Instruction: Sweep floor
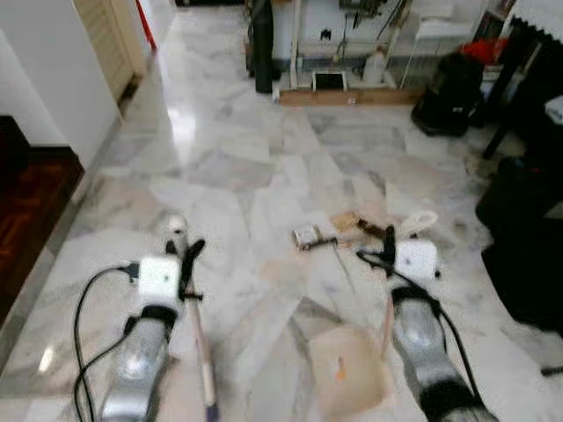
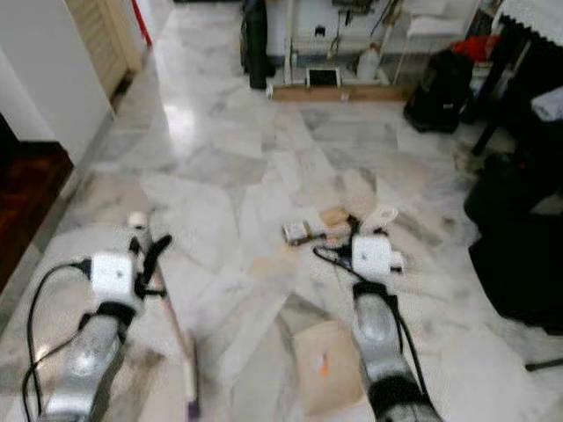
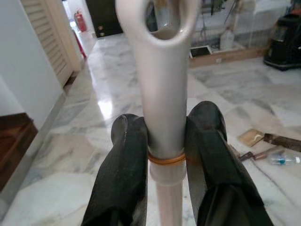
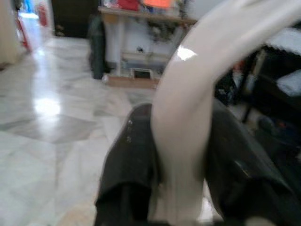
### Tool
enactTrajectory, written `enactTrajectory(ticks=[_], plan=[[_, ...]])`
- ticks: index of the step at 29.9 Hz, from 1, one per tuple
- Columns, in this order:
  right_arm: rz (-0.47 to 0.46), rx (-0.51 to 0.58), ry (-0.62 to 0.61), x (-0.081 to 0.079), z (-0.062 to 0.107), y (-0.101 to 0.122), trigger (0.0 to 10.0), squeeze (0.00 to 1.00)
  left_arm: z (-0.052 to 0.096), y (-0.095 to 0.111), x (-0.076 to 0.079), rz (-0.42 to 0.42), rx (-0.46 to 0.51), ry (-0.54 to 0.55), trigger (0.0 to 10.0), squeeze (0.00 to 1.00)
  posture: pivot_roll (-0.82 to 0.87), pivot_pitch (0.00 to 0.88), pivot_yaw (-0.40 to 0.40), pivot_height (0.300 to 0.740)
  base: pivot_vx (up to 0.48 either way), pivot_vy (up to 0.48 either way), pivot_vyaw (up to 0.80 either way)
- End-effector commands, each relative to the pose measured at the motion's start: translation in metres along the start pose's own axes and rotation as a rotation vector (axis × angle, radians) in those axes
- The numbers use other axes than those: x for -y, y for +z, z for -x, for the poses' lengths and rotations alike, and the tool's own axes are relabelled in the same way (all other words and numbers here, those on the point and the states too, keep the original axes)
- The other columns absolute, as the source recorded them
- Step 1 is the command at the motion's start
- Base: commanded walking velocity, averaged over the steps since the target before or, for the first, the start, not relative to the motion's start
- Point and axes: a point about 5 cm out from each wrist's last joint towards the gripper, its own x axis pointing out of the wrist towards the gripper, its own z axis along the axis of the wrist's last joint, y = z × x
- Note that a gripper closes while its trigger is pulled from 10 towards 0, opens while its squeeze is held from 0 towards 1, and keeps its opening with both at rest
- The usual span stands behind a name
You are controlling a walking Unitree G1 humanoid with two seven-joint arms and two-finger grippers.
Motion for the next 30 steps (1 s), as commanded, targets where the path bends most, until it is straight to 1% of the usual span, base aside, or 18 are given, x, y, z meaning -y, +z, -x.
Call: enactTrajectory(ticks=[1, 18, 30], plan=[[-0.025, 0.026, -0.013, 0.0009, -0.0035, 0.0062, 10.0, 0.0, -0.0036, 0.0078, 0.0031, -0.01, 0.039, -0.012, 10.0, 0.0, 0.1, 0.089, 0.025, 0.74, 0.292, 0.0, 0.0], [-0.02, 0.022, -0.012, 0.0008, -0.0031, 0.0056, 10.0, 0.0, -0.0035, 0.0088, 0.001, -0.013, 0.039, -0.007, 10.0, 0.0, 0.1, 0.105, 0.028, 0.74, 0.293, 0.0, 0.0], [-0.026, 0.019, -0.004, -0.0008, -0.0025, 0.0051, 10.0, 0.0, -0.0027, 0.0079, 0.0012, -0.014, 0.036, -0.005, 10.0, 0.0, 0.1, 0.1, 0.026, 0.74, 0.298, 0.0, 0.0]])
